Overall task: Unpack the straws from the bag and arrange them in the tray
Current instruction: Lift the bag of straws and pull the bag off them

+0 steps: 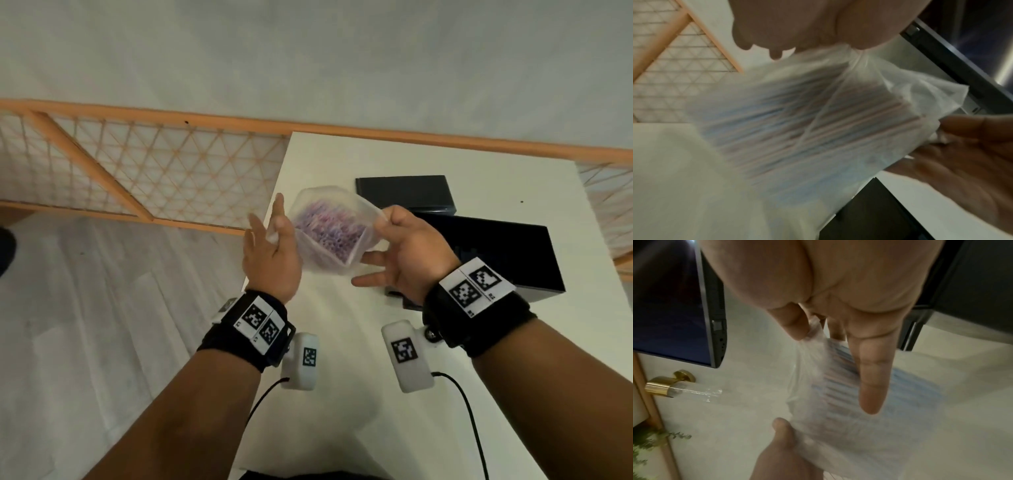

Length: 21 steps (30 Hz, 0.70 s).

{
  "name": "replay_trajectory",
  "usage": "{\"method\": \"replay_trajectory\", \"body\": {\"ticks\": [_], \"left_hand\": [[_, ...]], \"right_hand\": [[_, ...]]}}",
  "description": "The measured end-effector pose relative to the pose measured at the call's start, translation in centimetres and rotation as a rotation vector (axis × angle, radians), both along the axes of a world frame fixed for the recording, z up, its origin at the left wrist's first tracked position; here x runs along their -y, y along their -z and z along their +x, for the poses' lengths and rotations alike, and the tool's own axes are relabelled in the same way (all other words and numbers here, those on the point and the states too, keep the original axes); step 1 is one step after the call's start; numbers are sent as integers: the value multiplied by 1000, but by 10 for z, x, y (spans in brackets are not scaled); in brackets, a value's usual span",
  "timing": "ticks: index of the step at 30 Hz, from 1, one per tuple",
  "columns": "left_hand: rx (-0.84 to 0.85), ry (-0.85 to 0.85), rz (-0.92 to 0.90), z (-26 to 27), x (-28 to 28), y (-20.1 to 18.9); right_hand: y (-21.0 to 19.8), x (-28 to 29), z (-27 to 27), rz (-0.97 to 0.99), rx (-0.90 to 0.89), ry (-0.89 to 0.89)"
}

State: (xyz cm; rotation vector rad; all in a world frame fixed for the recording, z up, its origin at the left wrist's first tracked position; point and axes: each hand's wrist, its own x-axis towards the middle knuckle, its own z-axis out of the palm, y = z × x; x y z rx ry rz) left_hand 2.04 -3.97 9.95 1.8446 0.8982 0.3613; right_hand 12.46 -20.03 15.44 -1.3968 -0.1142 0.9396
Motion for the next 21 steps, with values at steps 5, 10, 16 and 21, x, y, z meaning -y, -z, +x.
{"method": "replay_trajectory", "body": {"ticks": [5, 10, 16, 21], "left_hand": [[-51, 61, -310, -2, 9, -7], [329, 152, -988, 0, 22, -18], [545, 35, -1276, 20, 34, -23], [488, 0, -1119, 52, 55, -30]], "right_hand": [[-9, -6, 8, 149, 36, 17], [-9, -3, 18, 177, 121, -9], [-18, 5, 38, -6, 509, 86], [-19, 18, 57, -170, 706, 110]]}}
